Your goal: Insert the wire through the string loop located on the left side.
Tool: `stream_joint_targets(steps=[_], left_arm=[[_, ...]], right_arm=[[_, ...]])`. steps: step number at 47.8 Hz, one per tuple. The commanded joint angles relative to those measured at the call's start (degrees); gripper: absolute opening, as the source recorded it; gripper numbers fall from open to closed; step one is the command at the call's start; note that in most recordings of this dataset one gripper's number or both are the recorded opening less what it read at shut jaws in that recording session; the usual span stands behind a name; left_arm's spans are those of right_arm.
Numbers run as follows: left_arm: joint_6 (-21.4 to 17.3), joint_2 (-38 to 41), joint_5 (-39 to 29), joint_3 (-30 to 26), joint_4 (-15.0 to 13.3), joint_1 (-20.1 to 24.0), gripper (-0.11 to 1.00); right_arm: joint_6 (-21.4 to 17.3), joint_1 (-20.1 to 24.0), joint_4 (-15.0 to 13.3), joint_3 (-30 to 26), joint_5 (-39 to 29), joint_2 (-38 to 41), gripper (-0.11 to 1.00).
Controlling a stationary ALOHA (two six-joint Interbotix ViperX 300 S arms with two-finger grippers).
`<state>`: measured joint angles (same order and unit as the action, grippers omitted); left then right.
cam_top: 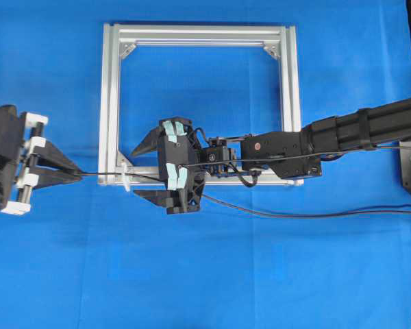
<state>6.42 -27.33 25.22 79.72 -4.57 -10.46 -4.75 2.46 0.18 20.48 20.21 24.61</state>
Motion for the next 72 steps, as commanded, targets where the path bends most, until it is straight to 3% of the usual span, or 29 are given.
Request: stream_joint_targets(steps=[1, 13, 20, 32, 72], left_arm=[[1.8, -5.8, -5.8, -0.3, 0.1, -0.4, 0.07], [5.2, -22.9, -26.2, -0.4, 0.2, -0.5, 0.07], [5.3, -30.7, -31.6, -1.1, 0.2, -0.5, 0.07], [5.3, -34.5, -33.8, -1.7, 0.2, -0.6, 0.07], [4.3, -33.1, -32.3, -1.1, 0.4, -1.1, 0.07]], right_arm=[[-0.1, -0.1, 0.2, -1.1, 0.3, -1.1, 0.96], [0.0, -0.1, 0.1, -1.3, 0.4, -1.1, 0.96], [0.0, -0.1, 0.1, -1.3, 0.1, -1.3, 0.96], [0.0, -0.1, 0.1, -1.3, 0.3, -1.8, 0.96], [0.0, -0.1, 0.1, -1.5, 0.7, -1.8, 0.96]])
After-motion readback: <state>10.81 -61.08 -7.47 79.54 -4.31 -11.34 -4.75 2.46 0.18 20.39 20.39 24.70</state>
